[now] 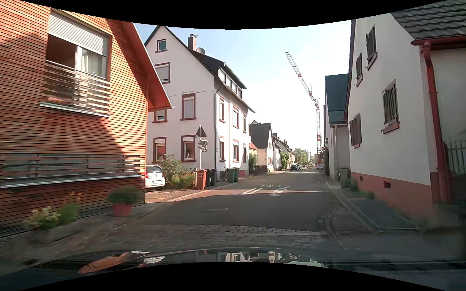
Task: Follow the waypoints while adhering to traffic rules and regulations
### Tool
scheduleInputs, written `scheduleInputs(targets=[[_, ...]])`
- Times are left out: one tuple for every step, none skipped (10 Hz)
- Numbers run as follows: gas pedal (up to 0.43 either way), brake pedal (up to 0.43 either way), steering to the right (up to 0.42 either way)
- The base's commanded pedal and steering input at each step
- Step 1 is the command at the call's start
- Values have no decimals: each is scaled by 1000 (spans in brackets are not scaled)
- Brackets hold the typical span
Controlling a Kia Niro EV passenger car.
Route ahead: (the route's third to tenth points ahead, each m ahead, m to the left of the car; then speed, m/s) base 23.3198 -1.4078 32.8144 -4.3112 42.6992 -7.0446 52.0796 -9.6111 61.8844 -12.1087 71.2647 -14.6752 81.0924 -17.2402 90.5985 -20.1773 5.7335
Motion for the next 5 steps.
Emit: scheduleInputs(targets=[[130, 0, 173], [130, 0, 166], [130, 0, 160], [130, 0, 154], [130, 0, 148]])
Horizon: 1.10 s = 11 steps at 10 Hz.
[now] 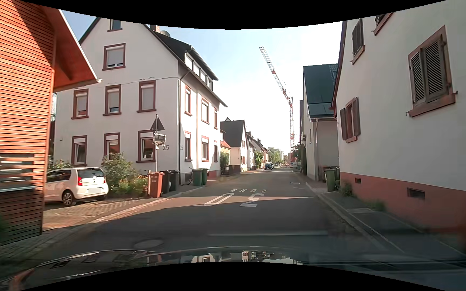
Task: Follow the waypoints while adhering to traffic rules and regulations
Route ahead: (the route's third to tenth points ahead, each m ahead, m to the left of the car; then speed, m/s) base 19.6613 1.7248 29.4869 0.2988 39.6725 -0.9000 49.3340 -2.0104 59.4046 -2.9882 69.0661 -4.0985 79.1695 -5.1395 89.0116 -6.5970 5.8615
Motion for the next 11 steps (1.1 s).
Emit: scheduleInputs(targets=[[130, 0, 140], [138, 0, 128], [138, 0, 117], [150, 0, 101], [150, 0, 90], [150, 0, 75], [150, 0, 64], [150, 0, 60], [150, 0, 54], [150, 0, 41], [150, 0, 31]])
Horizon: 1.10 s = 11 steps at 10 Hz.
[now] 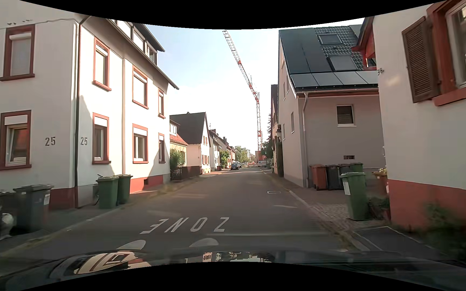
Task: Follow the waypoints while adhering to traffic rules and regulations
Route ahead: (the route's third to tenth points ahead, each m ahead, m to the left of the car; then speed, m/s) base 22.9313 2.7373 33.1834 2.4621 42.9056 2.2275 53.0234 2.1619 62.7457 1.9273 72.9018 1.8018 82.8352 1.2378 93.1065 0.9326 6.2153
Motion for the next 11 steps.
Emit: scheduleInputs(targets=[[150, 0, 26], [150, 0, 25], [150, 0, 21], [138, 0, 13], [138, 0, 8], [138, 0, 8], [138, 0, 10], [138, 0, 11], [138, 0, 12], [138, 0, 12], [138, 0, 11]])
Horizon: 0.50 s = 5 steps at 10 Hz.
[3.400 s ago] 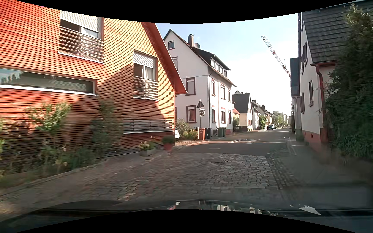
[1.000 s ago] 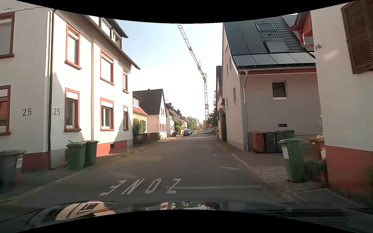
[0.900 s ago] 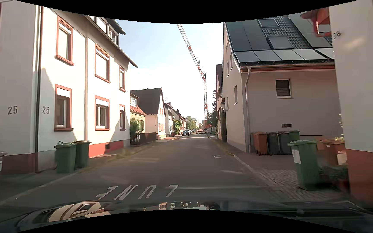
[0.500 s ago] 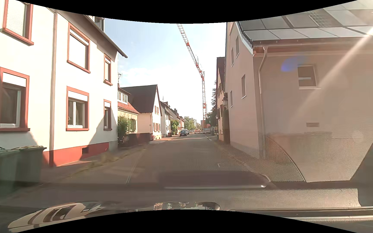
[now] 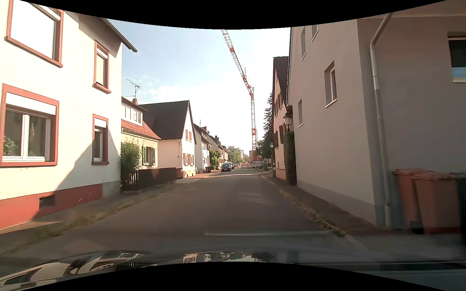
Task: Follow the waypoints while adhering to traffic rules and regulations
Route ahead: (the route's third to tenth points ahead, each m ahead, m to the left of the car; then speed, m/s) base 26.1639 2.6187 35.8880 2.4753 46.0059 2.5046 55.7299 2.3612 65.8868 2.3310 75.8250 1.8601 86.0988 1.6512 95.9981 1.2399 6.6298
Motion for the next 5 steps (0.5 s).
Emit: scheduleInputs(targets=[[130, 0, 10], [130, 0, 10], [118, 0, 10], [118, 0, 9], [118, 0, 9]])
